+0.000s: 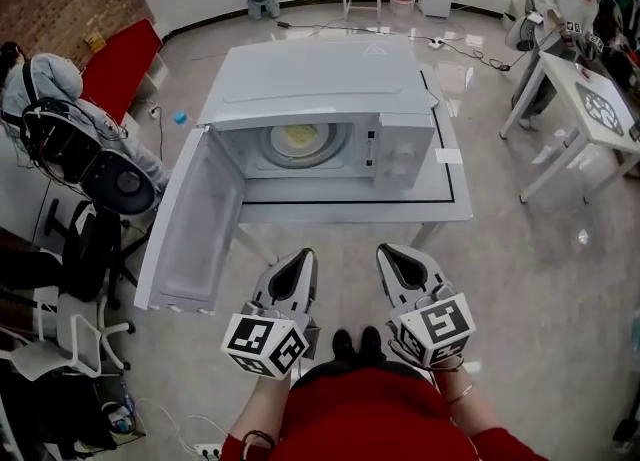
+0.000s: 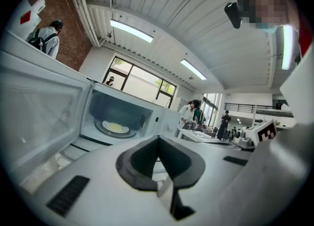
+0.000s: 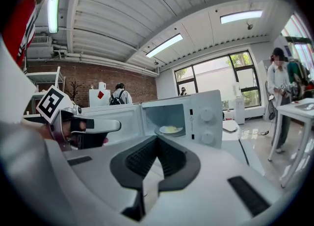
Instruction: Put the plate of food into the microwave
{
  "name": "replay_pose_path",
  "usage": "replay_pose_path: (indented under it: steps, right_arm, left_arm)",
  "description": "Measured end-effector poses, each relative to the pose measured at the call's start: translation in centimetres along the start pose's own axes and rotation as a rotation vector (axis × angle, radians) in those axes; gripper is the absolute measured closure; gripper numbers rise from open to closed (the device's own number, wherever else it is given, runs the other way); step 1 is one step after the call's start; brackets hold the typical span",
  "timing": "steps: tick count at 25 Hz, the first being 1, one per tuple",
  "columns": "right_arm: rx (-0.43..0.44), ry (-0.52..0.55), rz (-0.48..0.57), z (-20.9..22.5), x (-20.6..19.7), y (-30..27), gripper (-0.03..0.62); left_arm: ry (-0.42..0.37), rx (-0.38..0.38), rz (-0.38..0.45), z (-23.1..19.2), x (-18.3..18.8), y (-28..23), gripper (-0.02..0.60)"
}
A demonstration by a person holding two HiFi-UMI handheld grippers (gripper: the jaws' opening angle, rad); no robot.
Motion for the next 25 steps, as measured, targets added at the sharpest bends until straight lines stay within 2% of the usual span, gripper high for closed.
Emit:
replay_pose_path:
  steps: [4, 13, 25]
  right_arm:
    - [0.006, 0.034, 0.023, 0.0, 1.1, 1.3, 0.58]
    - [0.022, 0.11, 0.042, -0.8, 2.1, 1.4, 0.58]
    - [0.023, 0.127, 0.049, -0.7, 2.5, 1.7, 0.58]
  left_arm:
    - [-0.026, 0.001, 0.027, 1.5, 0.7, 0.7, 0.572]
    - [-0.013, 0.001, 0.047, 2.2, 1.0, 0.5, 0.572]
    - [-0.007, 0.019, 0.038, 2.5, 0.9, 0.7, 0.574]
Point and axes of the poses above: the fingertips, and each gripper's own axes: y backward along the fingers, z to its right, x out of its top, the point moved 3 cm from there along y, backward along the fingers, and after that the axes turned 14 degrees about x, right-handed, at the moved point
